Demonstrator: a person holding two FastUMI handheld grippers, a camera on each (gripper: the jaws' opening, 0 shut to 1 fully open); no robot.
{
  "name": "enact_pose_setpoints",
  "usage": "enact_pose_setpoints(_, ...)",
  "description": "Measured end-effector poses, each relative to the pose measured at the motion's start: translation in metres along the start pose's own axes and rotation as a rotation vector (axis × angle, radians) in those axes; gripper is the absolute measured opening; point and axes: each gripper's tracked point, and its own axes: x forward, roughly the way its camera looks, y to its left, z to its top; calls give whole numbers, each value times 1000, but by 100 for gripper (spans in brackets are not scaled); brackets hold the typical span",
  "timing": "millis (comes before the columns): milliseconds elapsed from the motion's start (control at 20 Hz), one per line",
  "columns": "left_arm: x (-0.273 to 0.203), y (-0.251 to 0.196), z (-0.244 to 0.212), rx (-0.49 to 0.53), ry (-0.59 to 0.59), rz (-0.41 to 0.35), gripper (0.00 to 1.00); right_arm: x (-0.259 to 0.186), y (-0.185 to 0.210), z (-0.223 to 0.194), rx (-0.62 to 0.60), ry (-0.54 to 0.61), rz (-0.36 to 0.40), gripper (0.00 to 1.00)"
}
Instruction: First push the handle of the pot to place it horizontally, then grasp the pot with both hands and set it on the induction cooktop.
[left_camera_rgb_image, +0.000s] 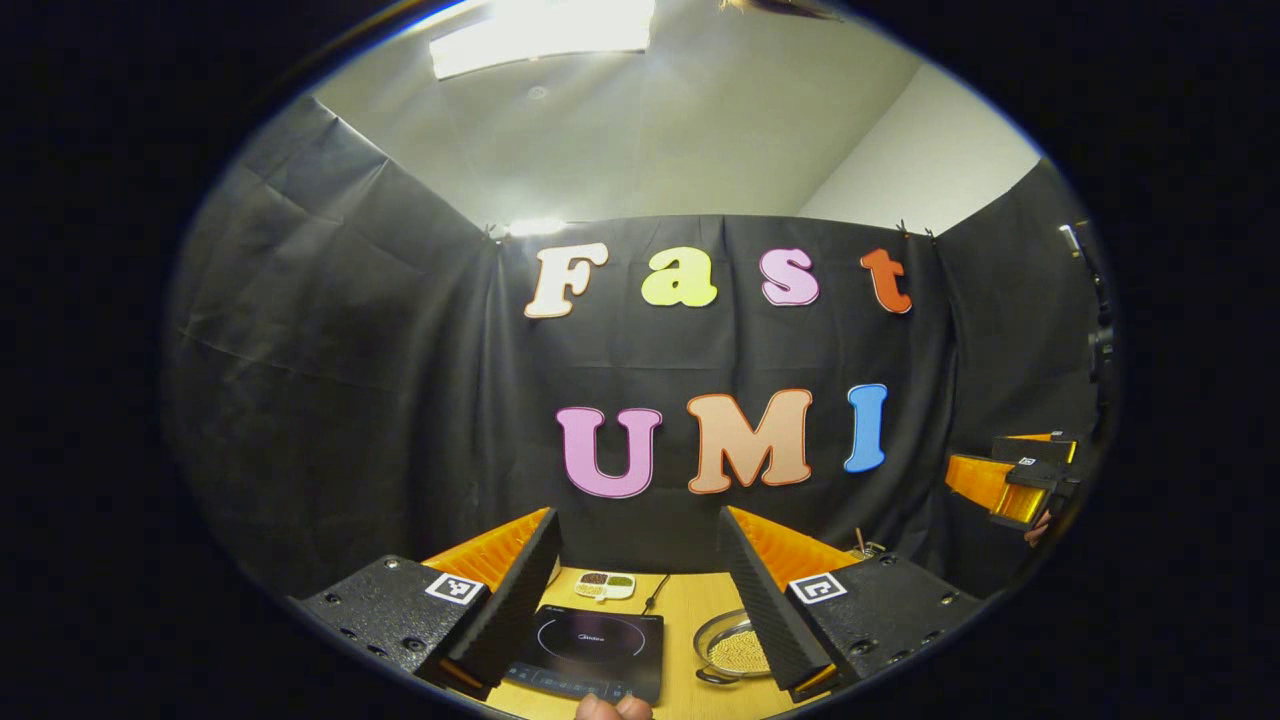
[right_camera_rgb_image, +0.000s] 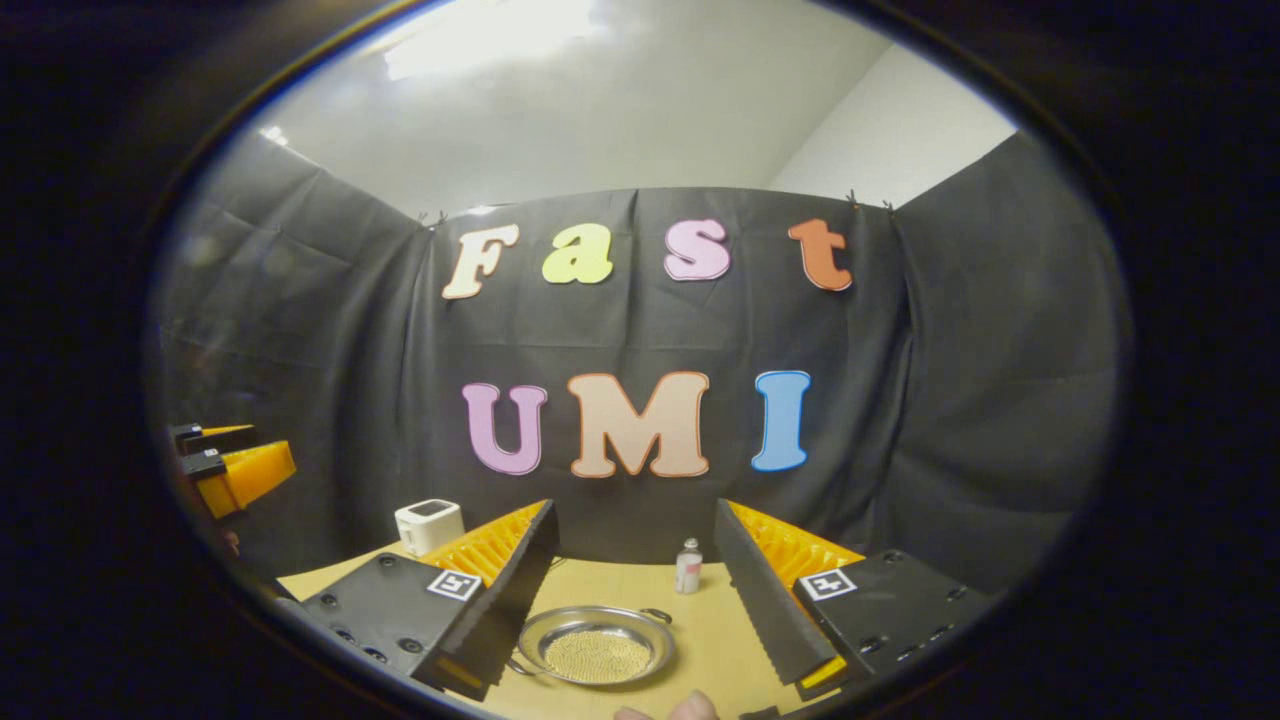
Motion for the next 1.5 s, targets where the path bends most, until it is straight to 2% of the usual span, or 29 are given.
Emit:
enact_pose_setpoints(150,-5,0,-4,-4,30,21,92,3,0,-6,6,11,18,98)
enact_pose_setpoints(200,-6,3,-6,3,37,31,95,2,-1,-11,16,20,22,98)
enact_pose_setpoints(400,-12,15,-4,30,30,44,92,8,2,-26,45,57,12,98)
enact_pose_setpoints(450,-11,17,-3,31,23,31,95,8,5,-25,50,65,2,98)
enact_pose_setpoints(600,-6,29,-8,67,14,-37,92,8,25,-23,61,80,-43,97)
enact_pose_setpoints(800,-1,51,-15,-1,11,-100,97,6,64,-36,10,102,-79,97)
enact_pose_setpoints(900,8,61,-28,3,38,-123,97,5,70,-33,-7,102,-115,98)
enact_pose_setpoints(1050,17,68,-33,-18,42,-149,97,8,79,-41,-23,128,-128,96)
enact_pose_setpoints(1150,27,69,-42,-21,66,-151,96,12,86,-57,-25,170,-99,84)
enact_pose_setpoints(1200,31,70,-49,-23,76,-144,94,15,88,-66,-25,192,-88,84)
enact_pose_setpoints(1250,37,69,-52,-27,82,-138,95,19,89,-72,-25,203,-72,77)
enact_pose_setpoints(1300,42,67,-57,-31,100,-132,95,23,88,-78,-24,216,-62,80)
enact_pose_setpoints(1350,45,64,-60,-39,110,-129,95,27,86,-85,-14,230,-57,76)
enact_pose_setpoints(1400,47,61,-62,-48,119,-130,95,28,84,-91,-4,241,-50,80)
enact_pose_setpoints(1500,55,58,-79,-34,168,-120,96,40,72,-105,-11,244,-68,48)
